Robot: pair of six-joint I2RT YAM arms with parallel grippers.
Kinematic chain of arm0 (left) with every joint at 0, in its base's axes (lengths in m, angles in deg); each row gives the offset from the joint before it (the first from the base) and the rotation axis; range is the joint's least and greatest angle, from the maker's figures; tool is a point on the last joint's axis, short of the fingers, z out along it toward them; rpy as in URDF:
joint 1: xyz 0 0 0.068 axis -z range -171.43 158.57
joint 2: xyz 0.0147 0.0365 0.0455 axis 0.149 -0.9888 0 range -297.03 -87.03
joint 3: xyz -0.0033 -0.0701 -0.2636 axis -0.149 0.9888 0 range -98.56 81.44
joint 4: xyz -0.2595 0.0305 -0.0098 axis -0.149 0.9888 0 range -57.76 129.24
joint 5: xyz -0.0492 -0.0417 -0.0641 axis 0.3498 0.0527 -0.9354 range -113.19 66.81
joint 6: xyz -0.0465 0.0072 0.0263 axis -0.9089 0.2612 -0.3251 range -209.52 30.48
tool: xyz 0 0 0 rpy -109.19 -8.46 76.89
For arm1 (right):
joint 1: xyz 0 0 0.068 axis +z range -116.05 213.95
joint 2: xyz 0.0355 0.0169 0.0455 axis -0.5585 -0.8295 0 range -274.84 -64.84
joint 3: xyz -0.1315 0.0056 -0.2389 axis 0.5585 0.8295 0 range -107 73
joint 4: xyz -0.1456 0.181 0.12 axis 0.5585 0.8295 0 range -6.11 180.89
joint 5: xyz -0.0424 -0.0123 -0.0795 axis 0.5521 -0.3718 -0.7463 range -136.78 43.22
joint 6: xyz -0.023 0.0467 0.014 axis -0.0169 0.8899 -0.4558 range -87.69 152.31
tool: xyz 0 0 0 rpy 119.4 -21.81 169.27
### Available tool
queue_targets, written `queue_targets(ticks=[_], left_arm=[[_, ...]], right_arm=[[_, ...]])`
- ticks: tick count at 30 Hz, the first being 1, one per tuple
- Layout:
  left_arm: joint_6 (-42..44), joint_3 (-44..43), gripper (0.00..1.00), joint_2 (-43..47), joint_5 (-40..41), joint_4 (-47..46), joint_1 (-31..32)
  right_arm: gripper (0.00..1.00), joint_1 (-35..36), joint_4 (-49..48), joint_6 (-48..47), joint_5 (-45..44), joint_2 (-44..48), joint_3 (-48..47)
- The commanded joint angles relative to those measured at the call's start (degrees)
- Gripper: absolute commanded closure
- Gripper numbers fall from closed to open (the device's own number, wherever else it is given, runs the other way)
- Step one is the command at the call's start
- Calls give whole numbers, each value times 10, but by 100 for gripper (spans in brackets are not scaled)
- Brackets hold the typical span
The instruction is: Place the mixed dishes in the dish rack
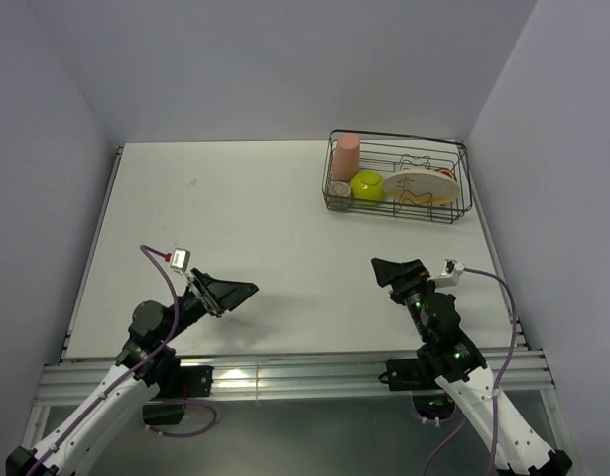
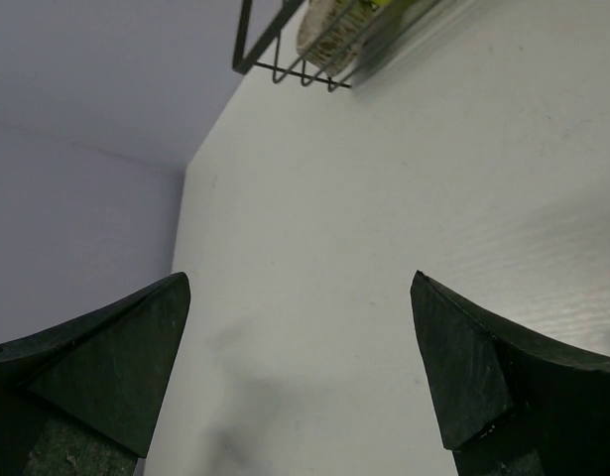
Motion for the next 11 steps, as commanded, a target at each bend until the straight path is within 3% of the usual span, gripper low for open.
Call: queue_targets(ticks=[1, 11], left_arm=[[-4, 118, 1, 2, -9, 3, 0], [-1, 119, 1, -13, -9, -8, 0]], right_arm=[[0, 2, 50, 13, -6, 168, 92], [0, 2, 31, -5, -1, 170, 93]])
